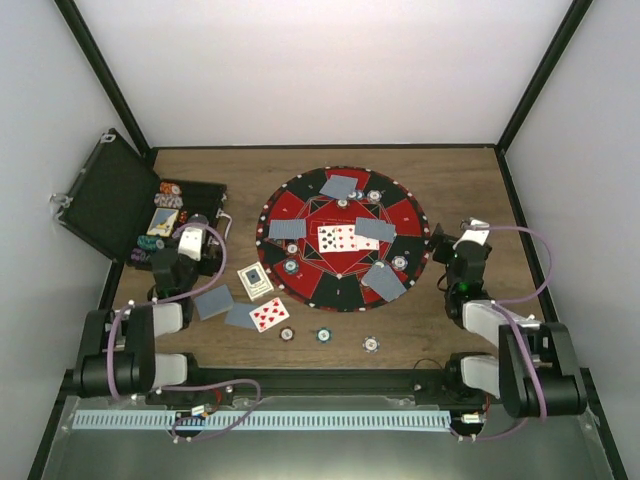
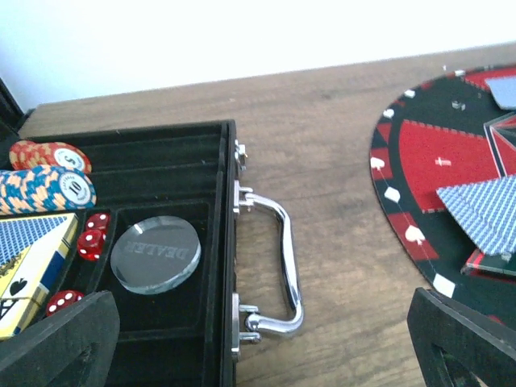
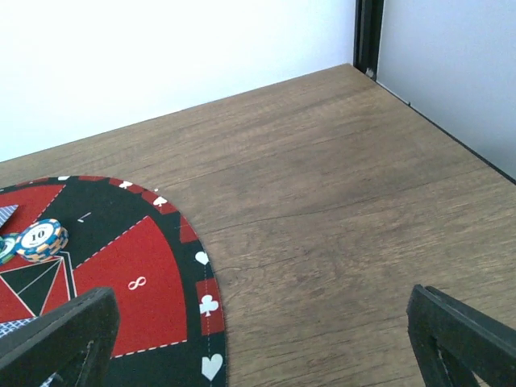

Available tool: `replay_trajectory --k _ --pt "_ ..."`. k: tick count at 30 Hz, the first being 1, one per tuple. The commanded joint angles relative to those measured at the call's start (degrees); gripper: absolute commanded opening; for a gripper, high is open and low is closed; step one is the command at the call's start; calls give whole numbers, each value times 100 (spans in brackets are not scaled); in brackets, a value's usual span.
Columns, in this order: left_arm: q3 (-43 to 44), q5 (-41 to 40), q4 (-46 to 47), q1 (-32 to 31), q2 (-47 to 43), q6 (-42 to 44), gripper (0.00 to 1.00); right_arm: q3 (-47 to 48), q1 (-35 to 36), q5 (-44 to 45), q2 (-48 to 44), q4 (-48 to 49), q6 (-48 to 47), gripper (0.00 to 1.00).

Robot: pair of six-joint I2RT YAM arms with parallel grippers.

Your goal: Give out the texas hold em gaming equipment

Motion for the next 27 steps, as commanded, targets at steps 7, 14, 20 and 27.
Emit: replay_trajectory --k 7,14,20,27 --pt "-457 -507 4138 -171 1650 -744 100 -425 -16 80 1003 2996 -525 100" --pt "372 -1257 2377 -280 1539 -871 100 -362 20 -1074 2278 4389 -1264 100" --pt "296 -1281 2602 -304 1573 -890 100 -283 2 -1114 2096 3914 -1187 100" --pt "302 -1281 2563 -302 1560 -886 100 -292 0 -1101 2089 3891 -1185 100"
